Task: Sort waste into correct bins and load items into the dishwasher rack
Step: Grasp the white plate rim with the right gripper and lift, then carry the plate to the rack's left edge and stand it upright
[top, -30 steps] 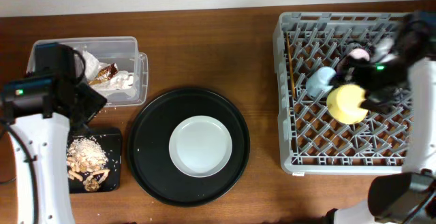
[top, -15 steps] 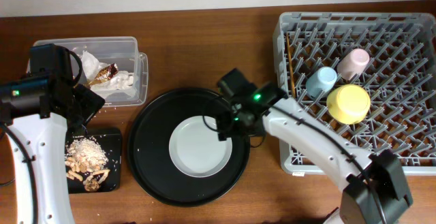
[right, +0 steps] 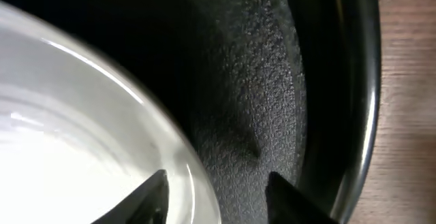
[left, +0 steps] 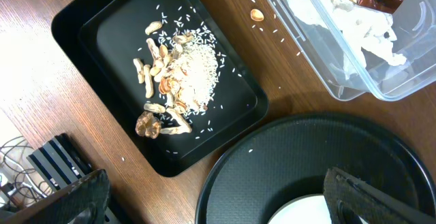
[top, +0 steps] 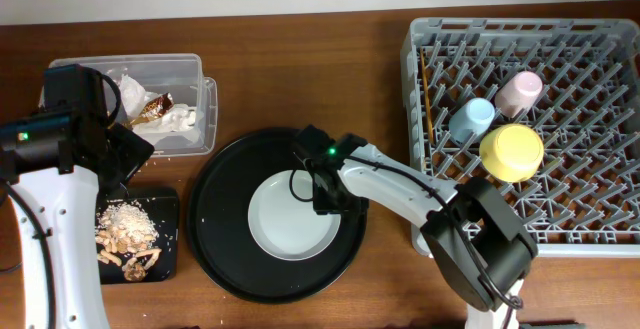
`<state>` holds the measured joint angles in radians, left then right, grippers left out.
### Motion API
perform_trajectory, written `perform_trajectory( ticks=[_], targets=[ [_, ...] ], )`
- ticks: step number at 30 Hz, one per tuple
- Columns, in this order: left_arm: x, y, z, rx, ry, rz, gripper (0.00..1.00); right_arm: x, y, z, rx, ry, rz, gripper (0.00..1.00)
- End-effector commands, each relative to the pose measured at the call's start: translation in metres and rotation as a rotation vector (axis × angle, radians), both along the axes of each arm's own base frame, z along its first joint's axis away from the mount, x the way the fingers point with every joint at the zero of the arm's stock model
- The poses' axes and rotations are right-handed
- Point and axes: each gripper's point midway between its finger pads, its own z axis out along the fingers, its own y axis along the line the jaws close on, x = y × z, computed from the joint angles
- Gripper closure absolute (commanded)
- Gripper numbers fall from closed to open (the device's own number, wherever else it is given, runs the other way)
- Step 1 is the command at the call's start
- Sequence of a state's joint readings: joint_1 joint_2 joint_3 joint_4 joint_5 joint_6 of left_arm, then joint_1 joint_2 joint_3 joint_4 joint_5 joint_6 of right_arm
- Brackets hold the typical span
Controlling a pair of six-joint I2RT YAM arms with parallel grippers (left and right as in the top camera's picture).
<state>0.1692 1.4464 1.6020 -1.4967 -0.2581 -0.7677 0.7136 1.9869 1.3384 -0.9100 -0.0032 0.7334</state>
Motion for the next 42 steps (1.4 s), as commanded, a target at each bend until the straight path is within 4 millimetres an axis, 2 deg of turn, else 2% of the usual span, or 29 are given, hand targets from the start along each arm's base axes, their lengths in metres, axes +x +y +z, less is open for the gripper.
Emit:
perform_trajectory(
  ticks=[1,2,3,4,5,9,11,13,15,17,18,20,22,25,28,31,34,39,42],
  targets=[
    [0.000,0.001,0.002,0.001,-0.006,0.003,0.01,-0.005,0.001,-0.007,-0.009,0.017,-0.001,0.68],
    [0.000,0.001,0.002,0.001,-0.006,0.003,0.01,-0.006,0.002,-0.006,-0.003,0.022,-0.001,0.72],
    [0.000,0.001,0.002,0.001,-0.006,0.003,0.01,-0.007,0.003,-0.006,0.004,0.028,-0.001,0.85],
    [0.000,0.001,0.002,0.001,-0.006,0.003,0.01,-0.006,0.004,-0.005,0.010,0.031,-0.002,0.92],
    [0.000,0.001,0.002,0.001,-0.006,0.003,0.01,-0.006,0.005,-0.004,0.014,0.036,-0.004,0.96],
    [0.000,0.001,0.002,0.001,-0.006,0.003,0.01,-0.001,0.002,0.012,0.016,0.050,-0.024,0.96],
    [0.000,0.001,0.002,0.001,-0.006,0.003,0.01,0.011,-0.009,0.033,0.000,0.045,-0.060,0.96],
    [0.000,0.001,0.002,0.001,-0.006,0.003,0.01,0.033,-0.034,0.069,-0.046,0.004,-0.120,0.96],
    [0.000,0.001,0.002,0.001,-0.006,0.003,0.01,0.061,-0.076,0.122,-0.124,-0.099,-0.199,0.96],
    [0.000,0.001,0.002,0.001,-0.006,0.003,0.01,0.077,-0.111,0.165,-0.194,-0.191,-0.260,0.96],
    [0.000,0.001,0.002,0.001,-0.006,0.003,0.01,0.086,-0.140,0.197,-0.256,-0.270,-0.309,0.96],
    [0.000,0.001,0.002,0.001,-0.006,0.003,0.01,0.094,-0.177,0.234,-0.328,-0.367,-0.379,0.96],
    [0.000,0.001,0.002,0.001,-0.006,0.003,0.01,0.098,-0.205,0.251,-0.381,-0.418,-0.438,0.96],
    [0.000,0.001,0.002,0.001,-0.006,0.003,0.01,0.111,-0.250,0.261,-0.504,-0.489,-0.534,0.96],
    [0.000,0.001,0.002,0.001,-0.006,0.003,0.01,0.131,-0.274,0.265,-0.558,-0.568,-0.604,0.96],
    [0.000,0.001,0.002,0.001,-0.006,0.003,0.01,0.150,-0.277,0.259,-0.579,-0.610,-0.623,0.96],
    [0.000,0.001,0.002,0.001,-0.006,0.003,0.01,0.172,-0.277,0.239,-0.616,-0.623,-0.625,0.96],
    [0.000,0.001,0.002,0.001,-0.006,0.003,0.01,0.187,-0.280,0.215,-0.685,-0.610,-0.612,0.96],
    [0.000,0.001,0.002,0.001,-0.006,0.003,0.01,0.188,-0.279,0.211,-0.686,-0.604,-0.609,0.96]
  ],
)
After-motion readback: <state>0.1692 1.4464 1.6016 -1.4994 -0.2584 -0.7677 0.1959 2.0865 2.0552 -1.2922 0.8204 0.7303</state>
